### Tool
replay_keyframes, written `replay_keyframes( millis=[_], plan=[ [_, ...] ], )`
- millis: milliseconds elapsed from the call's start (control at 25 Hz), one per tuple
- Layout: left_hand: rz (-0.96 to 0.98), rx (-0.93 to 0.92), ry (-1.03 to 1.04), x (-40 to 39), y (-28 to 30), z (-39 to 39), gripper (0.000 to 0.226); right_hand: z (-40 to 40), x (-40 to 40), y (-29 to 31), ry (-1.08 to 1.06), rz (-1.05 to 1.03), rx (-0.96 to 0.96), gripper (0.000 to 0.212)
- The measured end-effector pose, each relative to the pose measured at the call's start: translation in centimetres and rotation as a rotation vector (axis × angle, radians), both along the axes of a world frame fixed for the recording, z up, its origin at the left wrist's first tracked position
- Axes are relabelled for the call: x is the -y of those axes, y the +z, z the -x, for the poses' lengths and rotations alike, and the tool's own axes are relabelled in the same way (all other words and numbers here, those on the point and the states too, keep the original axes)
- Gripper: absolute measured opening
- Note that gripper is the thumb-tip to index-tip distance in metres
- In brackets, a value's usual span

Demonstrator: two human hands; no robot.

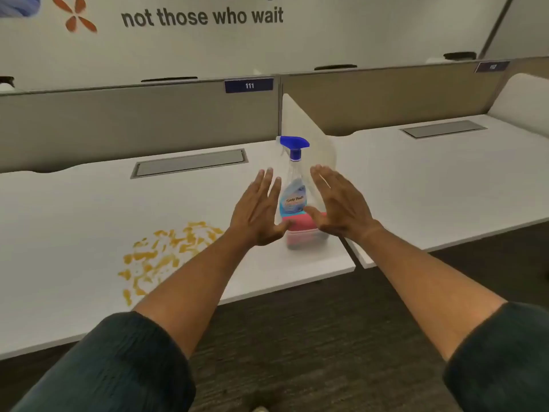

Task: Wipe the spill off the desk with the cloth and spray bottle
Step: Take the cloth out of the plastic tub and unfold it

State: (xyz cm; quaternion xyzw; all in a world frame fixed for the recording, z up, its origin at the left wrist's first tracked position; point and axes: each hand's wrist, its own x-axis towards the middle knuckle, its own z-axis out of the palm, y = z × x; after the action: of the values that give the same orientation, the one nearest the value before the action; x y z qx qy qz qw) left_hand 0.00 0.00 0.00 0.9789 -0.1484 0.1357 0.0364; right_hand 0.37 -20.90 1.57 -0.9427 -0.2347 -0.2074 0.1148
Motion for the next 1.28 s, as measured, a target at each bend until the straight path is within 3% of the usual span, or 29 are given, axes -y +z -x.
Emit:
replay_keyframes(
  millis=[160,480,960,1280],
  plan=[
    [0.087,-0.237,-0.055,0.7,-2.0,-2.4,0.094,-1.3,1.0,-1.1,-0.057,-0.004,-0.181,0.066],
    [0.286,-0.442,-0.045,0.8,-4.7,-7.4,0.067,-5.8,2.7,-2.8,-0.128,-0.047,-0.51,0.05],
    [0.372,-0.576,0.036,3.0,-6.9,-11.2,0.057,-11.6,4.3,-5.6,0.013,0.163,-0.648,0.039],
    [0.379,-0.597,0.096,3.5,-6.7,-11.7,0.048,-13.6,5.4,-6.0,0.127,0.121,-0.686,0.034]
  ],
)
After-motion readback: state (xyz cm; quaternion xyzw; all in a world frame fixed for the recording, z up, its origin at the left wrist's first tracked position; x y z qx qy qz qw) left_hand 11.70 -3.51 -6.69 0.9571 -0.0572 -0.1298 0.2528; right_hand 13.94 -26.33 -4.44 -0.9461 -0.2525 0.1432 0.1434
